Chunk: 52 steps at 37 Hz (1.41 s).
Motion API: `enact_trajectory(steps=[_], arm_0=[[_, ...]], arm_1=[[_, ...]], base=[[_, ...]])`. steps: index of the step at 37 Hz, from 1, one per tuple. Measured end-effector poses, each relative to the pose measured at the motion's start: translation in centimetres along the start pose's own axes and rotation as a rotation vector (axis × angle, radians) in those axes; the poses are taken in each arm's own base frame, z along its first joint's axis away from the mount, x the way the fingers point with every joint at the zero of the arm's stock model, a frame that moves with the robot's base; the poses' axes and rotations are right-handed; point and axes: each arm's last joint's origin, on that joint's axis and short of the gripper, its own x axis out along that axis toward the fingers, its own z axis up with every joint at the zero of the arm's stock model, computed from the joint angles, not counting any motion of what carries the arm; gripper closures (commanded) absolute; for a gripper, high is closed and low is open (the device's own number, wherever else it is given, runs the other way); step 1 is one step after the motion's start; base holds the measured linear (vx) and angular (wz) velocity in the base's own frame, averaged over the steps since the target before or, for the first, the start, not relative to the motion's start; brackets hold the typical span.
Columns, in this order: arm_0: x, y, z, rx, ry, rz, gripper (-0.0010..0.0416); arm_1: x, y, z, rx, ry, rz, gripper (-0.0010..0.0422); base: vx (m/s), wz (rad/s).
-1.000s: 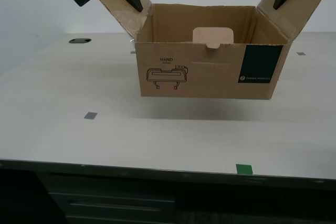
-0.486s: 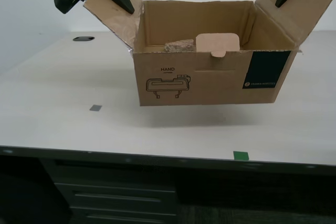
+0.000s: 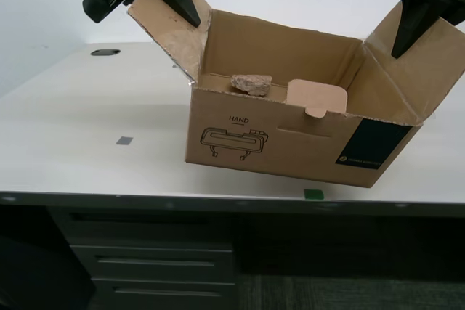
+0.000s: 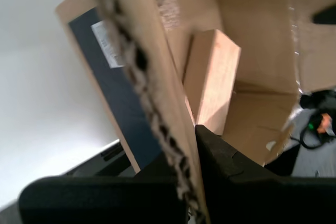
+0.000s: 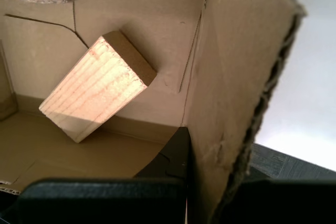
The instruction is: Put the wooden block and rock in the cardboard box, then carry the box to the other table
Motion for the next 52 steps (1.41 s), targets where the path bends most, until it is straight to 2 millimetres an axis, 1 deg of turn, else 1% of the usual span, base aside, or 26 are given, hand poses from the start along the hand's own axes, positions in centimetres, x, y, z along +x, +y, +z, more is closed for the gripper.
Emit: enact_trajectory(steps=[7, 13, 19, 32, 42, 52], arm_0=[[-0.6, 0.2, -0.1, -0.049, -0.020, -0.003, 0.0407], [-0.8, 0.2, -0.3, -0.062, -0.032, -0.003, 0.0407], [-1.0, 0.3, -0.5, -0.065, -0.039, -0.004, 0.0407], [-1.2, 0.3, -0.6, -0.032, -0.054, -0.006, 0.0407], [-1.2, 0.4, -0.5, -0.009, -0.059, -0.005, 0.0407], [-1.2, 0.3, -0.5, -0.015, -0.062, -0.005, 0.0407]], arm_1=[[0.5, -0.7, -0.3, -0.021, -0.012, 0.060, 0.0413], [0.5, -0.8, -0.3, -0.057, -0.020, 0.060, 0.0413], [0.6, -1.1, -0.3, -0.050, -0.019, 0.055, 0.0413], [0.7, -1.4, -0.1, -0.006, -0.041, 0.044, 0.0413], [0.7, -1.3, -0.3, 0.032, -0.025, 0.053, 0.0413], [0.7, -1.3, -0.3, 0.008, -0.023, 0.053, 0.0413]], base=[[-0.082, 0.034], [-0.079, 0.091], [-0.069, 0.161], [-0.053, 0.231], [-0.048, 0.256], [-0.051, 0.253]])
